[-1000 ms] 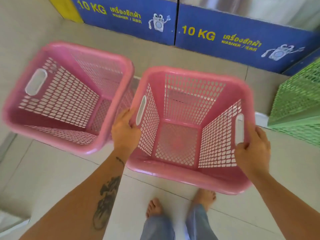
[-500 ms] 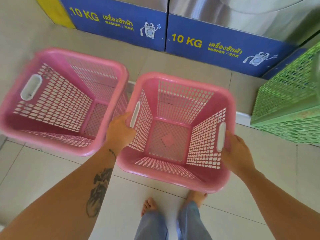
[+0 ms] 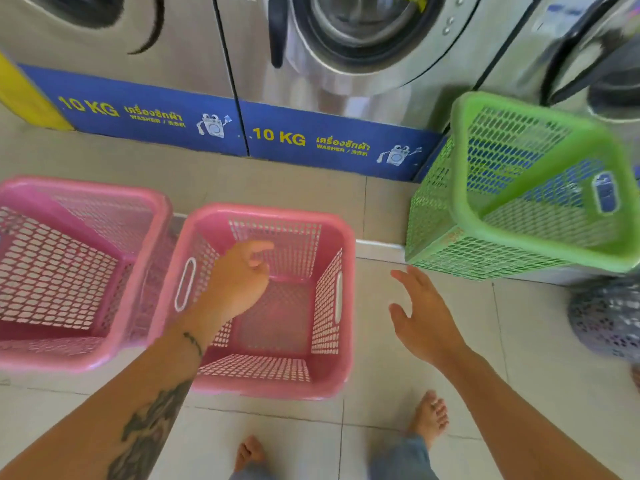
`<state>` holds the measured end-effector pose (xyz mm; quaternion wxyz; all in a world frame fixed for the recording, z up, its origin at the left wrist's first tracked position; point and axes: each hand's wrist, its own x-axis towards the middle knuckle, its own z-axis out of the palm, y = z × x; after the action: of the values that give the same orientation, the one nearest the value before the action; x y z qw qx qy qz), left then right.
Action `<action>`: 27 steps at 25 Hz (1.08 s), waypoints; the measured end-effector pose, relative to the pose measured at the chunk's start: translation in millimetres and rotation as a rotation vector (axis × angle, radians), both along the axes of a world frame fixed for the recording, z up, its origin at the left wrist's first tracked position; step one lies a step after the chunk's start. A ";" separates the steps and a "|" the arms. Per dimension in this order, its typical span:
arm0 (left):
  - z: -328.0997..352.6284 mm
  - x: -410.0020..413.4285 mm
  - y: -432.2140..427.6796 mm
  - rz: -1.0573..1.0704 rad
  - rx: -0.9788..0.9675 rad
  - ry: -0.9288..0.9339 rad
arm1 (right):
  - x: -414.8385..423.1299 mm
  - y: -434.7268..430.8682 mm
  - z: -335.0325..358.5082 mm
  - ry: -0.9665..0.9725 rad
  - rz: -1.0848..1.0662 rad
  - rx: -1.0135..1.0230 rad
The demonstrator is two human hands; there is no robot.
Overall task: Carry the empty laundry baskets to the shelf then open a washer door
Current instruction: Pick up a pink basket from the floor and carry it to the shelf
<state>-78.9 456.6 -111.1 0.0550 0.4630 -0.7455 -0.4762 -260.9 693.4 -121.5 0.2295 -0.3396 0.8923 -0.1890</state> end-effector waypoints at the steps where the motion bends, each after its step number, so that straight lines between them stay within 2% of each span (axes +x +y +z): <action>1: 10.0 -25.0 12.9 -0.042 -0.012 0.045 | -19.0 13.9 11.1 0.021 -0.004 -0.040; 7: 40.1 -219.9 102.0 -0.150 -0.193 0.192 | -189.2 104.3 52.0 0.124 -0.073 -0.287; 10: 29.9 -319.2 142.8 -0.066 -0.275 0.166 | -278.3 147.1 53.7 0.151 -0.065 -0.311; 13: 11.4 -395.2 164.1 -0.058 -0.465 0.070 | -363.8 183.9 46.8 0.202 -0.083 -0.298; 18: -20.8 -442.6 163.5 -0.045 -0.639 -0.131 | -472.0 203.5 16.1 0.232 -0.177 -0.154; 21: -34.3 -450.2 155.5 -0.056 -0.587 -0.310 | -501.4 195.2 -1.0 0.150 -0.269 -0.100; 27: -40.6 -445.1 152.2 -0.120 -0.580 -0.324 | -502.5 191.2 -19.3 0.106 -0.330 -0.127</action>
<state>-524.0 608.7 -151.7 0.0370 0.4531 -0.8749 -0.1669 -763.5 884.6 -140.8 0.1262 -0.2120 0.9331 -0.2617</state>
